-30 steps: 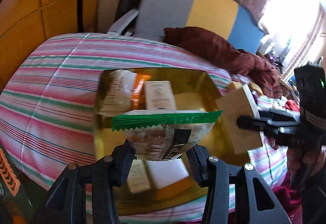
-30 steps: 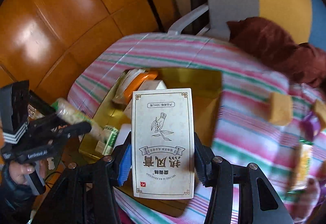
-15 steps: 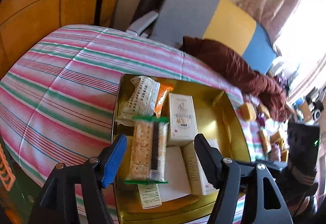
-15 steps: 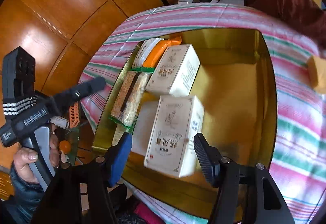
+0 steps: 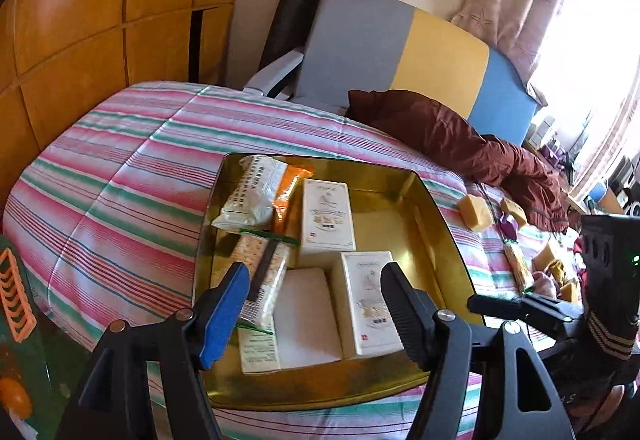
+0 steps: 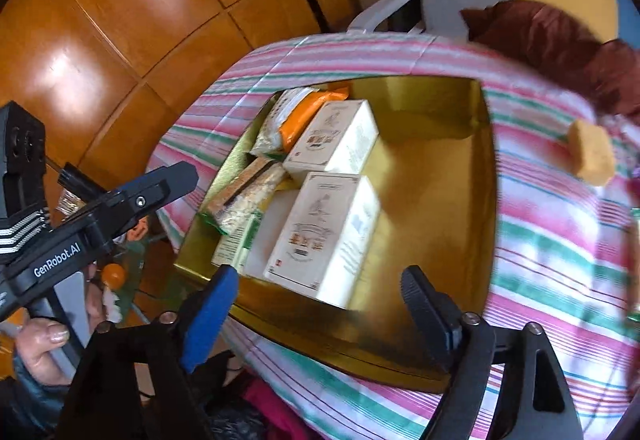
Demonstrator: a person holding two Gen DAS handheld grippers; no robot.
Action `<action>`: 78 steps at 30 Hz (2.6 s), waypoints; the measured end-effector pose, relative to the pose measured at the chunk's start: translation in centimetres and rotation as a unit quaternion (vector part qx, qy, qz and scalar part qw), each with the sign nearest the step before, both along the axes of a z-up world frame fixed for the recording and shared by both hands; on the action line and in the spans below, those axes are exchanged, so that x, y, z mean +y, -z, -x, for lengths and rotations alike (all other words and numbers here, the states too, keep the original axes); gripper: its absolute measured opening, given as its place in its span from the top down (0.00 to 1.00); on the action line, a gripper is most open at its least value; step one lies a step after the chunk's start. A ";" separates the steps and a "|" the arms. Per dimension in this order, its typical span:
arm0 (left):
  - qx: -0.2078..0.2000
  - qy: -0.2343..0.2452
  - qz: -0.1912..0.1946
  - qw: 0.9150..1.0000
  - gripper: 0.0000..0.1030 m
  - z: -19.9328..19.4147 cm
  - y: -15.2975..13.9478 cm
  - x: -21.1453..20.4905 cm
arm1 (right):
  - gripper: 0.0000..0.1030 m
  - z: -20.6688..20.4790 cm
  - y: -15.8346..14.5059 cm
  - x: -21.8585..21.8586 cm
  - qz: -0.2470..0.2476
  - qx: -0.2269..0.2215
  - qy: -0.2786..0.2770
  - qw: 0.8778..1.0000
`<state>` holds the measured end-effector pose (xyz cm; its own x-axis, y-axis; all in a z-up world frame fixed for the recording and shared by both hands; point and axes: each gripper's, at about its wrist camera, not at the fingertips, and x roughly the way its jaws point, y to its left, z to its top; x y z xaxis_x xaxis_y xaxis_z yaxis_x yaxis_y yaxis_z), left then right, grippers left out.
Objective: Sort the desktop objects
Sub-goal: 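Release the cracker packet and white box into the tray with both grippers, then move both grippers back toward the scattered items on the bedspread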
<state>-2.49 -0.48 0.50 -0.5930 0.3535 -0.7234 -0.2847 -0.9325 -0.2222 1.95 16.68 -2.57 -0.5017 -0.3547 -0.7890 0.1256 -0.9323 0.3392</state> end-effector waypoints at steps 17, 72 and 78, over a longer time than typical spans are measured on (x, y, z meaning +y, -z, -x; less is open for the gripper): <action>0.041 0.024 0.068 0.997 0.27 -2.9 -0.5 3.8 | 0.11 -3.7 -0.4 5.6 -0.070 0.023 0.064 0.995; -0.055 0.330 0.068 0.940 0.23 -8.8 4.5 22.5 | 0.35 -16.5 3.0 38.4 -0.004 -0.115 0.460 0.881; -0.073 0.356 0.054 0.930 0.23 -8.8 4.8 25.1 | 0.51 -15.4 3.9 37.7 -0.034 -0.134 0.438 0.888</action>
<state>6.36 24.60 -4.32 -0.1294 0.5402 -0.8315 -0.8125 -0.5384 -0.2233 17.38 54.41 -6.44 -0.3528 0.1318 -0.9264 -0.7344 -0.6524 0.1869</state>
